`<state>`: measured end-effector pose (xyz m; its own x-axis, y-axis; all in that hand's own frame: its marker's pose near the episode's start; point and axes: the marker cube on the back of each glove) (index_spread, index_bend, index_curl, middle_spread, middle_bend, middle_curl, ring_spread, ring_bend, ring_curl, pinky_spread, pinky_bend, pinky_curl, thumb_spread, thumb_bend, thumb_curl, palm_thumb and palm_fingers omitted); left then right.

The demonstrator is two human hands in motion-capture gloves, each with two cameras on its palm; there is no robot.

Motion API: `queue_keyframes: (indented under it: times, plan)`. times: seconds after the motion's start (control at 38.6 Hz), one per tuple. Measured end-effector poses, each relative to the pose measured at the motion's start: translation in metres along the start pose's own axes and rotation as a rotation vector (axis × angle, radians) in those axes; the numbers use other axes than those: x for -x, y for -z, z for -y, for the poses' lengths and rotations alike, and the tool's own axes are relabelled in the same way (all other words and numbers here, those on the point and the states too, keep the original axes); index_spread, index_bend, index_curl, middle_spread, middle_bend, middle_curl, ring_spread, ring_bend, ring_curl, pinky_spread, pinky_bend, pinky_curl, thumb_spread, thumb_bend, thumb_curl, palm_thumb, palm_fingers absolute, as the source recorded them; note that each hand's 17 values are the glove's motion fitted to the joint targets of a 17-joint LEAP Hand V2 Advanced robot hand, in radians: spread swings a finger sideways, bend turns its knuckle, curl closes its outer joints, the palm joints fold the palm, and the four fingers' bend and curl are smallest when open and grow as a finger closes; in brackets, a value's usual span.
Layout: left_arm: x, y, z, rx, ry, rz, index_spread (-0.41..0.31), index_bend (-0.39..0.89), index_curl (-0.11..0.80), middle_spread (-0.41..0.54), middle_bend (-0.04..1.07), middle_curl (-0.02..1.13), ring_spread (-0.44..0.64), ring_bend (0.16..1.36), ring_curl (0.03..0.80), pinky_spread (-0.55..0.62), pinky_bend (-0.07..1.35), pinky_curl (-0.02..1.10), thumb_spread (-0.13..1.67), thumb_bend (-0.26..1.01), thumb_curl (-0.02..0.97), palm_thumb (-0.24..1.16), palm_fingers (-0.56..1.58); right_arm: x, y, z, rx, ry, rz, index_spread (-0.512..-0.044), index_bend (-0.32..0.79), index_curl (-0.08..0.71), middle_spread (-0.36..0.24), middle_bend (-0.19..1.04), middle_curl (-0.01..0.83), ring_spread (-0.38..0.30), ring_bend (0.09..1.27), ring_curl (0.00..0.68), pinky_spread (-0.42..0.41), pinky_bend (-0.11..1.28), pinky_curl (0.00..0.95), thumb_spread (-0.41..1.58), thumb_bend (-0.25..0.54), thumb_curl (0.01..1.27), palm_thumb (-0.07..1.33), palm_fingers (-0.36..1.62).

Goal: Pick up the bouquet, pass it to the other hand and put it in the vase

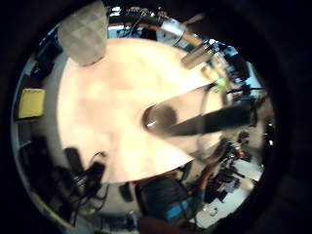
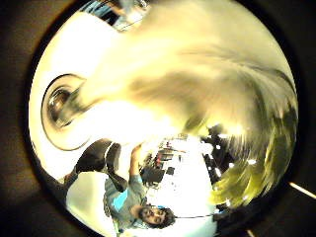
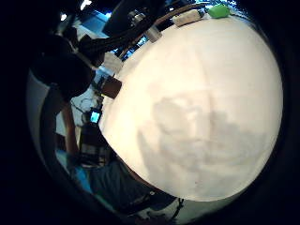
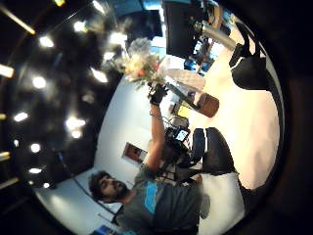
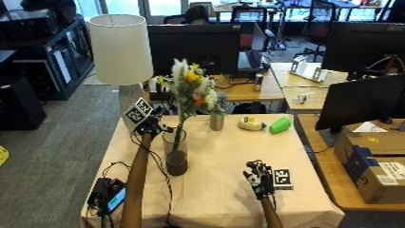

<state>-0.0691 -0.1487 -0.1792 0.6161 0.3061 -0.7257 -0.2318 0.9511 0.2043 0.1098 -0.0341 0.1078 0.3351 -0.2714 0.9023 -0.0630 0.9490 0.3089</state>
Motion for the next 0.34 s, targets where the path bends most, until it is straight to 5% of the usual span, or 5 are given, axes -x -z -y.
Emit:
queue_keyframes:
  times: [0.08,0.13,0.23,0.34]
  plan:
    - [0.026,0.002,0.003,-0.023,0.243,0.134,0.165,0.02,0.177,0.192,0.22,0.35,0.15,0.81,0.391,0.34,0.69,0.41,0.73,-0.04,0.489,0.68,-0.04,0.001,-0.001,0.005,-0.006,0.086,-0.009,-0.291,0.13,0.331,-0.157,0.28,0.461,-0.125,0.29,0.398,0.158,0.25,0.353,0.94,-0.023,0.53,0.85,1.01]
    - [0.042,0.006,0.002,-0.004,0.333,0.127,0.201,0.03,0.162,0.265,0.21,0.34,0.22,0.79,0.377,0.38,0.71,0.40,0.74,-0.04,0.479,0.68,-0.08,0.001,-0.001,0.007,-0.007,0.115,-0.027,-0.291,0.13,0.330,-0.157,0.28,0.462,-0.126,0.29,0.399,0.163,0.24,0.352,0.94,-0.023,0.53,0.85,1.01]
    - [0.042,0.018,-0.012,-0.020,0.284,-0.003,0.242,0.04,0.135,0.346,0.22,0.33,0.31,0.77,0.358,0.43,0.73,0.40,0.76,-0.04,0.461,0.68,-0.11,0.009,-0.004,0.006,-0.002,0.066,-0.033,-0.291,0.13,0.329,-0.158,0.27,0.462,-0.126,0.28,0.399,0.167,0.23,0.355,0.94,-0.024,0.53,0.85,1.01]
    - [0.064,0.025,-0.007,-0.141,0.297,0.051,0.260,0.06,0.118,0.395,0.21,0.33,0.37,0.76,0.345,0.46,0.73,0.39,0.77,-0.04,0.445,0.68,-0.11,0.020,-0.008,0.007,0.006,0.121,0.001,-0.291,0.13,0.328,-0.158,0.27,0.462,-0.122,0.27,0.401,0.175,0.22,0.354,0.93,-0.025,0.53,0.85,1.01]
